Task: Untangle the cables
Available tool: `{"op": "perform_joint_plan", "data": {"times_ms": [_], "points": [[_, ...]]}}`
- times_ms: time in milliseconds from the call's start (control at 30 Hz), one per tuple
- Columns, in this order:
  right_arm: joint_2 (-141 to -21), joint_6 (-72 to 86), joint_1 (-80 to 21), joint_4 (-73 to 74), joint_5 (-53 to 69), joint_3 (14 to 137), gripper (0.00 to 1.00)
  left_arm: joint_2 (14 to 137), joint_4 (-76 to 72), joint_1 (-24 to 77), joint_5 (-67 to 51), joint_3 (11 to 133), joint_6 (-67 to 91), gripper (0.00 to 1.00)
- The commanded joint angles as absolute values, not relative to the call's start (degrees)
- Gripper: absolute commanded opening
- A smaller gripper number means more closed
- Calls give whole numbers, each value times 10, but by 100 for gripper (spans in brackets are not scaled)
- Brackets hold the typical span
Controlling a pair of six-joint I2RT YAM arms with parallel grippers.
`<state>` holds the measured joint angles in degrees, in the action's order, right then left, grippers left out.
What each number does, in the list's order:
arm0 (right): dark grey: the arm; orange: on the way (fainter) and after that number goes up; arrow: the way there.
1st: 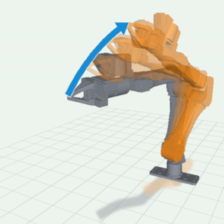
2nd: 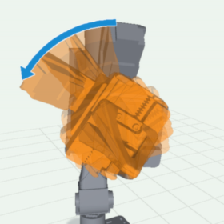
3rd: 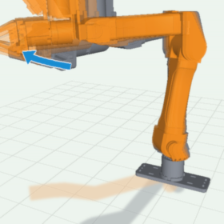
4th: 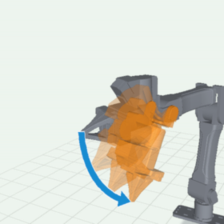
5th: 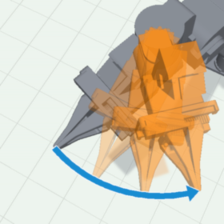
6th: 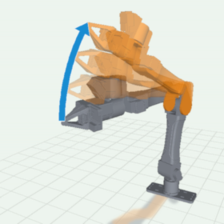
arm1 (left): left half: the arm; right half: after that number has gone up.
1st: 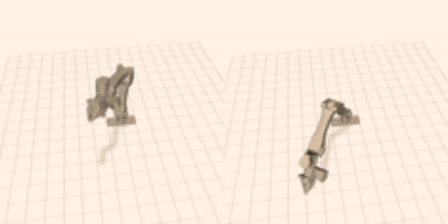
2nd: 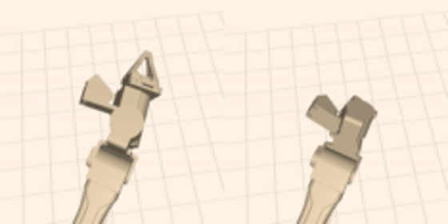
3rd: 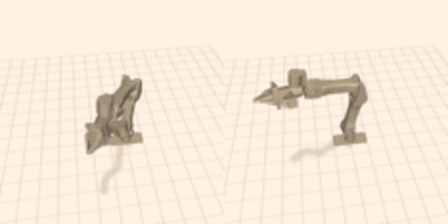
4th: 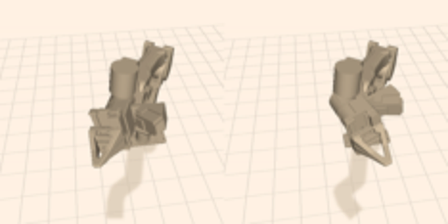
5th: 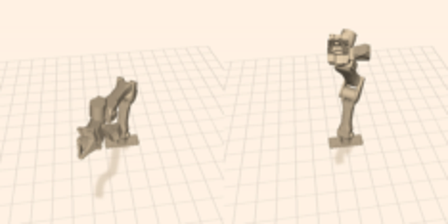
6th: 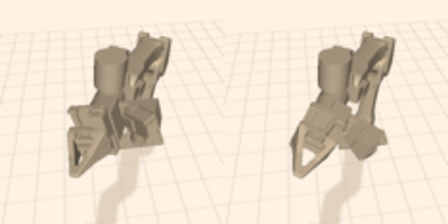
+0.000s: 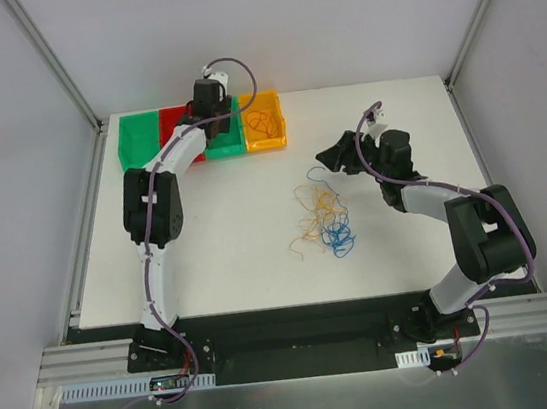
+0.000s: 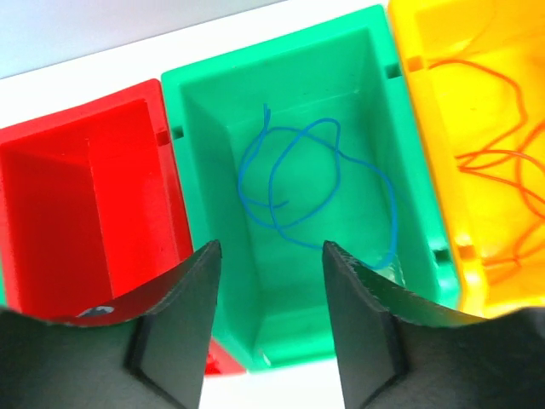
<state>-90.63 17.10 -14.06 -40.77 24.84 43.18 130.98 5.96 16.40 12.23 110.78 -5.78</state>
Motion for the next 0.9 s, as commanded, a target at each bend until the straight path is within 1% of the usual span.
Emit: {"op": "perform_joint_plan", "data": {"times_ms": [0, 67, 133, 167, 200, 333, 400, 433, 600, 700, 800, 867], "points": [[-901, 171, -139, -435, 258, 455, 66, 1183, 75, 168, 125, 1075, -50, 54], [-897, 162, -141, -419, 247, 455, 66, 1124, 87, 168, 126, 1043, -24, 60], [-890, 150, -148, -397, 230, 456, 66, 1065, 96, 168, 101, 992, -2, 63], [-888, 146, -150, -383, 222, 456, 66, 1032, 100, 168, 85, 964, 41, 64], [-885, 143, -156, -370, 213, 458, 66, 1005, 103, 168, 61, 933, 69, 65], [-878, 139, -192, -317, 158, 461, 65, 902, 107, 170, -99, 811, 180, 68], [-864, 154, -216, -280, 131, 461, 64, 862, 106, 176, -133, 749, 208, 74], [-854, 161, -229, -260, 120, 459, 64, 844, 107, 180, -149, 718, 215, 74], [-753, 135, -311, -85, 12, 437, 64, 811, 105, 216, -237, 637, 177, 73], [-717, 142, -328, -20, 28, 409, 64, 822, 119, 267, -222, 630, 151, 69], [-700, 147, -326, 38, 25, 399, 64, 844, 139, 291, -269, 660, 141, 64], [-697, 138, -325, 52, 13, 404, 64, 843, 140, 292, -292, 663, 155, 64]]}}
